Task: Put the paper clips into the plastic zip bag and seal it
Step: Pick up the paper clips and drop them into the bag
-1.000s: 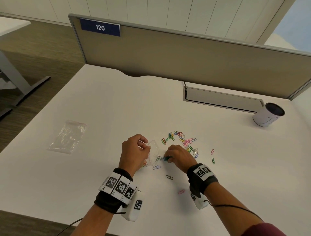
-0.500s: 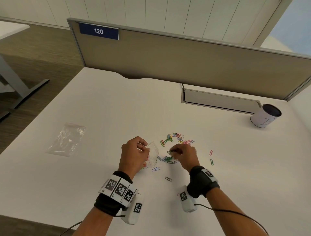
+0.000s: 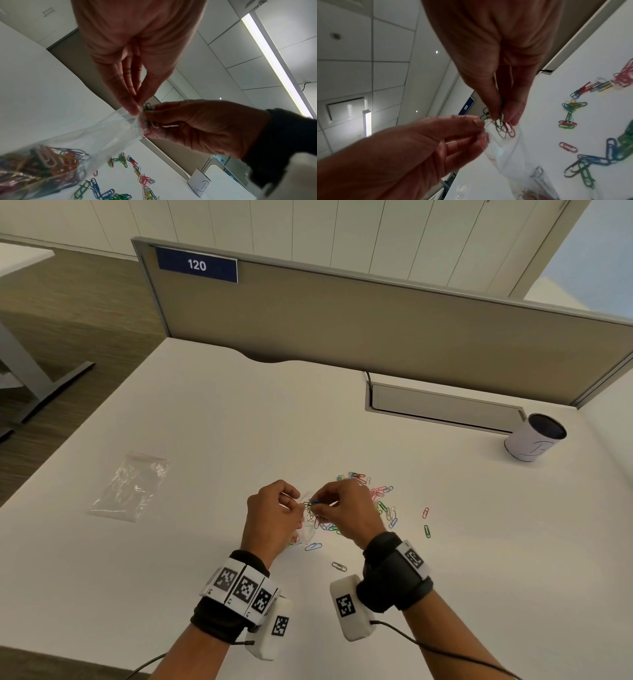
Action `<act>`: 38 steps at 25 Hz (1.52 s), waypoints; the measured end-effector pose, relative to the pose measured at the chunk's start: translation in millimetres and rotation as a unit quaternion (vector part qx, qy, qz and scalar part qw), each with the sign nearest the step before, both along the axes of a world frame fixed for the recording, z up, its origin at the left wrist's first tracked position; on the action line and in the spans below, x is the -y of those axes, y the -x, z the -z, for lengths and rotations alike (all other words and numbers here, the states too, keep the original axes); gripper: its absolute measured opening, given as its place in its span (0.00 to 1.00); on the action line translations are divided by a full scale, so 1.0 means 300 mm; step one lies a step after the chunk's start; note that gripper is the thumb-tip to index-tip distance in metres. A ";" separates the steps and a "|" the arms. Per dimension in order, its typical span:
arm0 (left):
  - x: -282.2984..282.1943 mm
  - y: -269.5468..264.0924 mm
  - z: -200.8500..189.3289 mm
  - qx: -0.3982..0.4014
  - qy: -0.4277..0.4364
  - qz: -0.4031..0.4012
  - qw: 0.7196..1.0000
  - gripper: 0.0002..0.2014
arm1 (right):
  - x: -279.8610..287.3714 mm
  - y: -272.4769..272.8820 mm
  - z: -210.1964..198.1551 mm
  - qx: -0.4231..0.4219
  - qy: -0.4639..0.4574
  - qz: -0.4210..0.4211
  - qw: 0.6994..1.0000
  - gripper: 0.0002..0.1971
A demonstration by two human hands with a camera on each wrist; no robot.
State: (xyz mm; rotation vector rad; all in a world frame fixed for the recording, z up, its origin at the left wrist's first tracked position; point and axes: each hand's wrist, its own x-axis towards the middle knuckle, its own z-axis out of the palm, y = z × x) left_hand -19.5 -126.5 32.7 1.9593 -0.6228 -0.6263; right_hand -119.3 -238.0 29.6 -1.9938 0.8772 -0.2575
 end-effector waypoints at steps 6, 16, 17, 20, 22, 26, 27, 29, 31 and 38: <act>-0.005 0.003 0.001 0.004 -0.002 0.010 1.000 0.06 | 0.010 -0.036 -0.006 -0.042 -0.018 -0.011 0.999 0.08; 0.011 -0.001 0.014 0.008 0.009 0.010 1.000 0.05 | 0.026 0.017 -0.029 0.031 -0.155 -0.028 0.987 0.13; 0.011 0.000 0.013 0.006 0.013 0.009 1.000 0.04 | 0.044 0.045 -0.015 0.051 -0.130 -0.004 0.990 0.11; 0.011 -0.005 0.014 0.014 0.021 0.012 1.000 0.03 | 0.160 0.200 0.091 -0.032 0.044 0.085 0.995 0.11; 0.012 -0.008 0.018 0.022 0.023 0.014 0.999 0.04 | 0.242 0.326 0.175 -0.207 0.091 0.116 0.967 0.20; 0.019 -0.002 0.022 0.025 0.024 0.016 0.999 0.04 | 0.286 0.425 0.270 -0.344 0.107 0.119 0.925 0.22; 0.022 0.000 0.023 0.025 0.023 0.017 0.999 0.03 | 0.280 0.411 0.285 -0.336 0.130 0.111 0.926 0.20; 0.028 0.003 0.025 0.025 0.018 0.020 0.999 0.03 | 0.256 0.363 0.306 -0.296 0.156 0.081 0.939 0.14; 0.032 0.005 0.029 0.021 0.017 0.019 0.999 0.03 | 0.237 0.315 0.312 -0.237 0.155 0.057 0.957 0.11; 0.028 0.008 0.032 0.018 0.015 0.014 1.000 0.03 | 0.239 0.230 0.280 -0.277 0.133 0.073 0.949 0.33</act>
